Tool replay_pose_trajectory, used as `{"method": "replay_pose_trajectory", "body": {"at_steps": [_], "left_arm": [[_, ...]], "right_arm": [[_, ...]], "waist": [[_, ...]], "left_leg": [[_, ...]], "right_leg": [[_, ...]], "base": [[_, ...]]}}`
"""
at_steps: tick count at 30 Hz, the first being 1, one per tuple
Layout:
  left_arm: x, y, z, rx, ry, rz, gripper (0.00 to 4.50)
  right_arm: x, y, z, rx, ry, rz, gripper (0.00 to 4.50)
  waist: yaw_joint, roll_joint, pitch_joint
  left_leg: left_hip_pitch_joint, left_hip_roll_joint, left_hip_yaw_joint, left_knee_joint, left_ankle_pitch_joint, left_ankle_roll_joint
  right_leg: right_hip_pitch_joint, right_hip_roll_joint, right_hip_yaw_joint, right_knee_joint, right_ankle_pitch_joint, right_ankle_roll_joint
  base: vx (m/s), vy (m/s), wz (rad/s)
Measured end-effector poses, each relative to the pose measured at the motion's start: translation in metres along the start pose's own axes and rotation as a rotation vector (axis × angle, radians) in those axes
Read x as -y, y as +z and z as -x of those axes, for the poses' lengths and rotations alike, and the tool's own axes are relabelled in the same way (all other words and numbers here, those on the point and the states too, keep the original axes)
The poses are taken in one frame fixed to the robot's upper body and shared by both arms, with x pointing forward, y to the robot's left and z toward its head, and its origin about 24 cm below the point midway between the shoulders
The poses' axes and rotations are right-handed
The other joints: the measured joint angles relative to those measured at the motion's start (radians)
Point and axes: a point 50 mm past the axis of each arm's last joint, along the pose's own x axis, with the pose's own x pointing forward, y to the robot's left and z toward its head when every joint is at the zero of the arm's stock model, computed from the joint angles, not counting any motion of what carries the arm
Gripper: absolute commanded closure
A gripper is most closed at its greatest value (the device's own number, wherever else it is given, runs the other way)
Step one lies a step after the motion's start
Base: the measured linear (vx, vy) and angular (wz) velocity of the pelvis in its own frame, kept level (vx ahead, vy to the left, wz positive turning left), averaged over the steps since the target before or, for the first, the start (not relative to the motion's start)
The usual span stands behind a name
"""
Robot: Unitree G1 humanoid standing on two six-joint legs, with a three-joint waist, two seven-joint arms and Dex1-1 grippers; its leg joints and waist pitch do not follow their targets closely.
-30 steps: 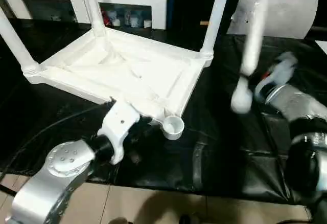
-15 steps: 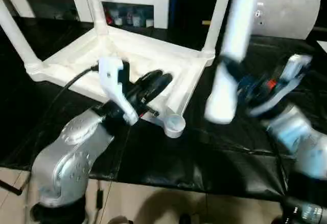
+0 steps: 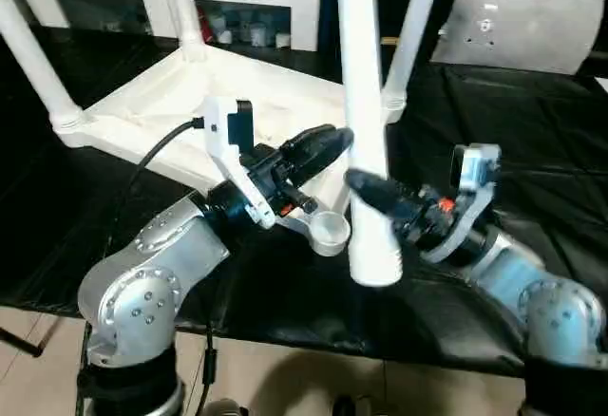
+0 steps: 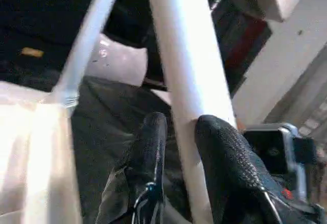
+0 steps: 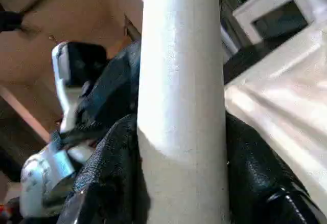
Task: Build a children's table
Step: Pick table leg
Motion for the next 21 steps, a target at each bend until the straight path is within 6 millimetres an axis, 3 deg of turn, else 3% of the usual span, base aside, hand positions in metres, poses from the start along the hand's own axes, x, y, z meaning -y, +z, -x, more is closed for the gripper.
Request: {"method": "replay_pose_trajectory", "body": {"at_steps": [5,6,9,16,18,21], "left_arm": [[-0.010,-0.009,0.009,-0.009,-0.015,0.028,2.94],[-0.010,-0.010,0.010,-0.004,-0.043,0.050,3.29],[-0.013,-0.013,0.018,0.034,-0.129,0.143,3.64],[-0.022,-0.015,0.031,0.049,-0.255,0.258,3.64],[-0.024,-0.016,0.037,0.018,-0.277,0.243,3.08],[-0.024,-0.020,0.042,-0.029,-0.312,0.239,2.94]], "right_arm": [[-0.005,-0.012,0.002,-0.059,0.086,-0.032,2.64],[-0.005,-0.014,0.002,-0.068,0.102,-0.029,2.64],[-0.006,-0.015,0.002,-0.095,0.150,0.009,2.64],[-0.008,-0.019,0.001,-0.111,0.217,-0.007,2.64],[-0.004,-0.019,0.003,-0.103,0.196,-0.022,2.64],[0.003,-0.016,0.008,-0.082,0.145,-0.029,2.64]], "waist": [[0.000,-0.001,0.000],[0.000,-0.001,0.000],[0.000,-0.003,0.000],[0.000,-0.009,-0.002],[0.001,-0.010,-0.003],[0.000,-0.010,-0.003]], "left_leg": [[-0.001,0.000,0.000,0.000,-0.001,0.001],[-0.001,0.000,0.000,0.000,0.000,0.001],[0.000,0.000,0.000,0.000,0.000,0.001],[0.000,0.000,0.000,0.000,0.001,0.001],[0.001,0.001,0.000,0.000,0.001,0.001],[0.001,0.000,0.001,0.000,0.000,0.001]], "right_leg": [[0.000,0.000,0.000,-0.001,0.000,0.000],[0.000,0.000,0.000,-0.001,0.000,0.000],[0.000,0.000,0.000,0.000,0.000,0.000],[0.000,0.000,0.000,0.000,0.001,0.000],[0.001,0.000,0.000,0.000,0.001,-0.001],[0.001,-0.001,0.000,0.000,0.001,-0.001]], "base": [[0.000,0.000,0.00],[0.000,0.000,0.00],[0.000,0.000,0.00],[0.000,0.000,0.00],[0.000,0.000,0.00],[0.000,0.000,0.00]]}}
